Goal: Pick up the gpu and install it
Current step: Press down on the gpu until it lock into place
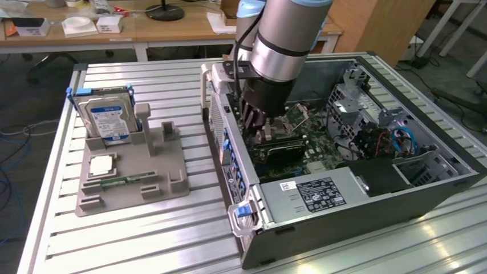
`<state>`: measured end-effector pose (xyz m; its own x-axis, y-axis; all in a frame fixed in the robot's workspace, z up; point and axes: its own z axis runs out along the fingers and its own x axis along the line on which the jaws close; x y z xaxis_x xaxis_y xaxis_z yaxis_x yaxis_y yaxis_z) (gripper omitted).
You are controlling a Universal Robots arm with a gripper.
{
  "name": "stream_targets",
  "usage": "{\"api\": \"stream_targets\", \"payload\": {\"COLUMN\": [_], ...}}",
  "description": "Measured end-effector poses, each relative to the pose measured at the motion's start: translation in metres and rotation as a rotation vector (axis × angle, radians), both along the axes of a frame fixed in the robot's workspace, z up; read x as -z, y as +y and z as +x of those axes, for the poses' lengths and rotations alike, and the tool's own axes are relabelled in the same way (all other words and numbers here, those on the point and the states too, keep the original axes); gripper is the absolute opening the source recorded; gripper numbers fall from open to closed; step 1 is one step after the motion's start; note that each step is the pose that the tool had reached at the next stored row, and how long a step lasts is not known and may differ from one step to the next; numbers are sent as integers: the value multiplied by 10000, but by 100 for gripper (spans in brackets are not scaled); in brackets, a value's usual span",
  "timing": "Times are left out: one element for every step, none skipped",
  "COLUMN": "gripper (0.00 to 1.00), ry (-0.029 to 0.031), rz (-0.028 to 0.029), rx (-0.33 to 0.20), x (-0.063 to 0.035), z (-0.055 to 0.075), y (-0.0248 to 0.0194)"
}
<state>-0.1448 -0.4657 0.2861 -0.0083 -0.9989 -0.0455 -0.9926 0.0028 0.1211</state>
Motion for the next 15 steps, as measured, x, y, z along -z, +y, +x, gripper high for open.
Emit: {"api": "stream_targets", "payload": {"gripper": [10, 10, 10, 10, 10, 10, 10, 10, 10, 10, 10, 10, 10, 10, 10], "ry": [1, 1, 4, 7, 7, 7, 6, 9, 9, 7, 8, -1, -29, -95, -192], "rz": [-1, -1, -1, 1, 2, 1, 2, 0, -1, -1, -2, 0, 0, -3, -4], "rx": [0, 0, 1, 1, 1, 1, 0, 1, 0, 1, 0, 1, 2, 1, 0], "x": [0, 0, 0, 4, 17, 34, 52, 68, 70, 71, 70, 70, 71, 73, 78], "z": [0, 0, 0, 3, 4, 4, 4, 10, 40, 66, 82, 85, 84, 85, 85], "y": [0, 0, 0, 0, 0, 0, 0, 0, 0, 1, 2, 3, 5, 7, 10]}}
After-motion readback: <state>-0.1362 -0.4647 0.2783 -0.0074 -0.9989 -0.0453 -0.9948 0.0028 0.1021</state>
